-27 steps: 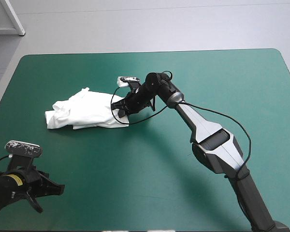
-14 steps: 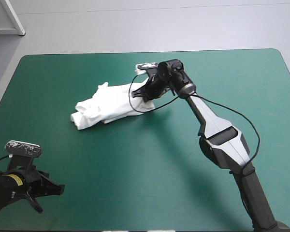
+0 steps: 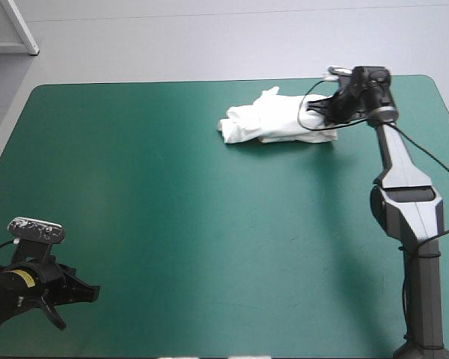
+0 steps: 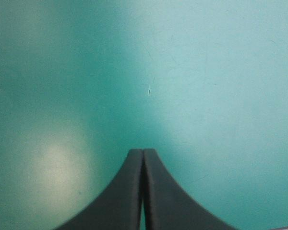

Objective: Fold the cloth

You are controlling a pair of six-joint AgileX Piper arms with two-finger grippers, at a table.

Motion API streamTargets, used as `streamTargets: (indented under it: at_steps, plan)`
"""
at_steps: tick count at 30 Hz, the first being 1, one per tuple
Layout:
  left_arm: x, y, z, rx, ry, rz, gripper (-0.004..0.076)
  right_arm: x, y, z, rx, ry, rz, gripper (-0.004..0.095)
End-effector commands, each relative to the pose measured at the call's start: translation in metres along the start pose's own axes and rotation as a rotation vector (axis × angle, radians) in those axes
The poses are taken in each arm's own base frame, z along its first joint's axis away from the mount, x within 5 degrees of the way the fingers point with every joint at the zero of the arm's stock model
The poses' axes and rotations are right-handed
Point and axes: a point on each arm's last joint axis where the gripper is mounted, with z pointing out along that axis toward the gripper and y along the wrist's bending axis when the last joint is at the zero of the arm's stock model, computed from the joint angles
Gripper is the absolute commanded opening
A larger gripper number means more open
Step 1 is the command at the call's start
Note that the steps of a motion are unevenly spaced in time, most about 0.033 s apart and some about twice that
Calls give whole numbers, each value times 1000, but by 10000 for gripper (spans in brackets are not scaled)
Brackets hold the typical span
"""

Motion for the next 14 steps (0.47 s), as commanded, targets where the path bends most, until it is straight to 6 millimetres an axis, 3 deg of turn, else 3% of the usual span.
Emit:
streamTargets:
  at_steps: [1,5,7,9,10,13,14]
  plan:
    - [-1,0,-5,2,15,-4,-8,-21,-53,-65,47,-143,82,-19]
    - [-1,0,-5,2,15,-4,-8,-23,-98,-73,74,-158,164,-19]
    - [-1,0,-5,2,15,-4,-8,-23,-110,-76,90,-162,168,-13]
    - [-1,0,-5,2,15,-4,-8,-22,-116,-75,95,-158,178,60]
    - [-1,0,-5,2,15,-4,-8,-22,-115,-74,95,-155,177,152]
    - [-1,0,-5,2,15,-4,-8,-22,-113,-73,69,-153,189,578]
    - [-1,0,-5,2,15,-6,-8,-22,-111,-74,46,-155,197,678]
